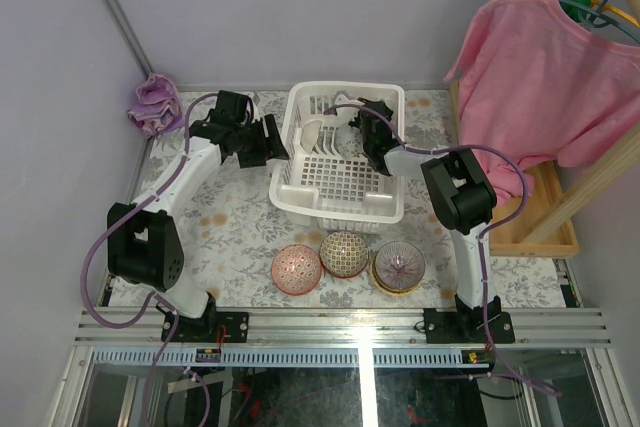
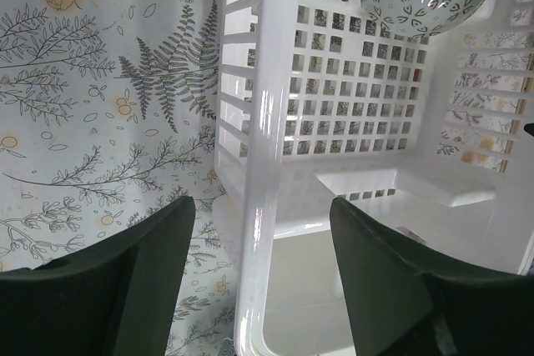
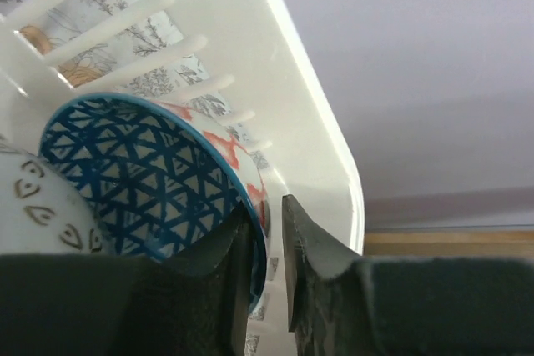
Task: Load the bowls into the dish rack
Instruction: Place the bowl in the dish rack.
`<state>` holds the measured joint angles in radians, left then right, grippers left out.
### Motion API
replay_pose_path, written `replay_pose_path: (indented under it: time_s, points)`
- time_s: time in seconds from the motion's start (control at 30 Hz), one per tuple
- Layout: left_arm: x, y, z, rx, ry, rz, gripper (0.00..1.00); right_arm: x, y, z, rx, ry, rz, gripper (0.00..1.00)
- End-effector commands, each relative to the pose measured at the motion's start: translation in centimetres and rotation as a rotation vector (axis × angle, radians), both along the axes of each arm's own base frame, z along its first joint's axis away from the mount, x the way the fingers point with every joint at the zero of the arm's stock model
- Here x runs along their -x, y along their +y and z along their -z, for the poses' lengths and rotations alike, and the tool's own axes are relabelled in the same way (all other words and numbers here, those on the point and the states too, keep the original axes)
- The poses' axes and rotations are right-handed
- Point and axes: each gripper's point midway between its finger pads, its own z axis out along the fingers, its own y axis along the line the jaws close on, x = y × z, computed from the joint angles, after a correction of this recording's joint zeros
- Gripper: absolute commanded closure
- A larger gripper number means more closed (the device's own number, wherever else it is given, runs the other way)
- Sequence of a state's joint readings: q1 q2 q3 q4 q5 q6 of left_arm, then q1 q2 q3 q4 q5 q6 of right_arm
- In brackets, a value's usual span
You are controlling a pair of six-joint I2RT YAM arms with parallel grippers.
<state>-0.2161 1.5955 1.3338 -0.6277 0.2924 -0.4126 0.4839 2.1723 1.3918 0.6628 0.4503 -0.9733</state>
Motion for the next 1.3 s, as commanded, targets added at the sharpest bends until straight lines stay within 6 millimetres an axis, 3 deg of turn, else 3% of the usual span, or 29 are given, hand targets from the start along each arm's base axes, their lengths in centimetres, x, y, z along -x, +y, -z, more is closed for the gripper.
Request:
replay_pose_path:
  time_s: [0.0, 0.1, 0.27, 0.5, 0.7, 0.87, 1.07, 1.27]
  points:
    - [-0.8, -0.1, 0.0, 0.008, -0.026, 0.011, 0.35, 0.1, 0.6, -4.2, -0.076, -0.092, -0.017, 0.70]
    - [-0.9, -0.1, -0.1, 0.007, -0.025, 0.012, 0.35, 0.2, 0.2, -4.9, -0.082, -0.117, 0.003, 0.56]
    - [-0.8, -0.1, -0.3, 0.006, -0.026, 0.013, 0.35, 0.1, -0.7, -7.9, -0.124, -0.169, 0.057, 0.52]
    - [-0.8, -0.1, -0.4, 0.010, -0.025, 0.014, 0.35, 0.3, -2.0, -12.1, -0.184, -0.243, 0.137, 0.35]
    - [-0.7, -0.2, -0.3, 0.013, -0.021, 0.017, 0.36, 1.0, -2.9, -15.4, -0.258, -0.261, 0.192, 0.31]
    - [-0.4, -0.2, -0.2, 0.019, -0.019, 0.015, 0.36, 0.8, -1.9, -14.4, -0.264, -0.201, 0.149, 0.30]
    - [-0.3, -0.2, 0.4, 0.018, -0.011, 0.009, 0.36, 0.0, -1.0, -9.8, -0.198, -0.145, 0.153, 0.31]
    - [-0.6, -0.2, 0.4, 0.016, -0.013, 0.006, 0.36, -0.2, -0.4, -6.7, -0.166, -0.122, 0.138, 0.34]
